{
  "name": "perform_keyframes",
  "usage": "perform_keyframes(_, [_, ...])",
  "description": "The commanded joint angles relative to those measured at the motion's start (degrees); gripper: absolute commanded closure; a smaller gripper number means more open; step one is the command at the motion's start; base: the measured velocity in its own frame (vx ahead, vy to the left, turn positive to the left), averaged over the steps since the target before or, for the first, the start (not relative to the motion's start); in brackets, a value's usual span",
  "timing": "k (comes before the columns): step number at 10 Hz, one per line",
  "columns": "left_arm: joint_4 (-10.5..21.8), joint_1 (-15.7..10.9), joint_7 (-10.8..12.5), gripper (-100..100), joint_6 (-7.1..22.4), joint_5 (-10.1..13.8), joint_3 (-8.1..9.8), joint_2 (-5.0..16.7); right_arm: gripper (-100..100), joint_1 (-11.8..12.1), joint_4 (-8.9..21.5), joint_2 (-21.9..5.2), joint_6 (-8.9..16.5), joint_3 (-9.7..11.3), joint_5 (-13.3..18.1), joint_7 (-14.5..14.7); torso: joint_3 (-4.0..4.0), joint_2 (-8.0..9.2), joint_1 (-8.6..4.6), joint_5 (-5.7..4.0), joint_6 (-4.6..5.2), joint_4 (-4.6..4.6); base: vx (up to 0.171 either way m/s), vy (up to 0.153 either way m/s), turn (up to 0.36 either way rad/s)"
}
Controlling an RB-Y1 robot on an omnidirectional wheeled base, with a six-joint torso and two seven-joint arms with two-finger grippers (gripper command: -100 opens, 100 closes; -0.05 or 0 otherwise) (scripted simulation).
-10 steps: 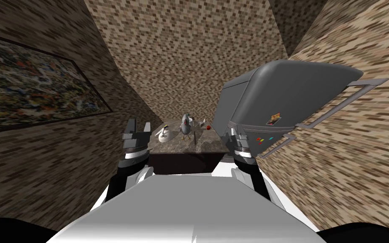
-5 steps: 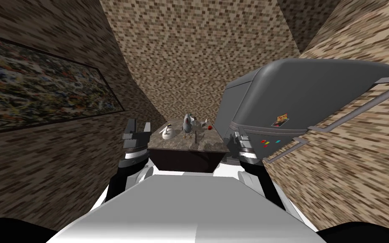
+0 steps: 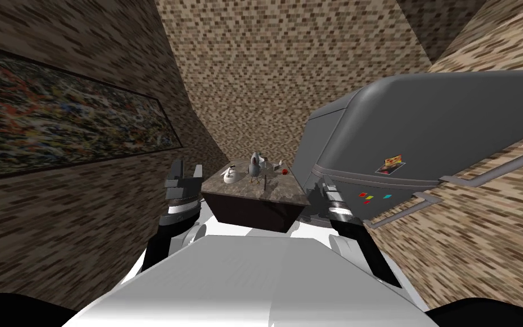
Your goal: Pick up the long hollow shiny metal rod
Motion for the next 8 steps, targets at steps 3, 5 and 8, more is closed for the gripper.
perform_keyframes(3, [0.00,0.00,0.00,0,0.00,0.00,0.00,0.00,-100,1.04,0.91,-0.60,6.02,-2.98,-2.12,3.07,-0.01,-0.02,-0.06,-0.01,0.00,-0.01,-0.052,-0.042,0.137])
perform_keyframes(5, [0.00,0.00,0.00,0,0.00,0.00,0.00,0.00,-100,1.73,1.26,-1.09,9.75,-5.19,-3.69,5.02,-0.03,-0.06,-0.02,-0.01,0.00,-0.01,-0.048,-0.031,0.167])
perform_keyframes(8, [0.00,0.01,0.00,0,0.00,0.00,0.01,0.00,-100,2.39,1.65,-1.57,13.62,-7.41,-5.29,7.01,-0.02,-0.04,-0.01,-0.01,0.04,0.00,-0.049,-0.026,0.116])
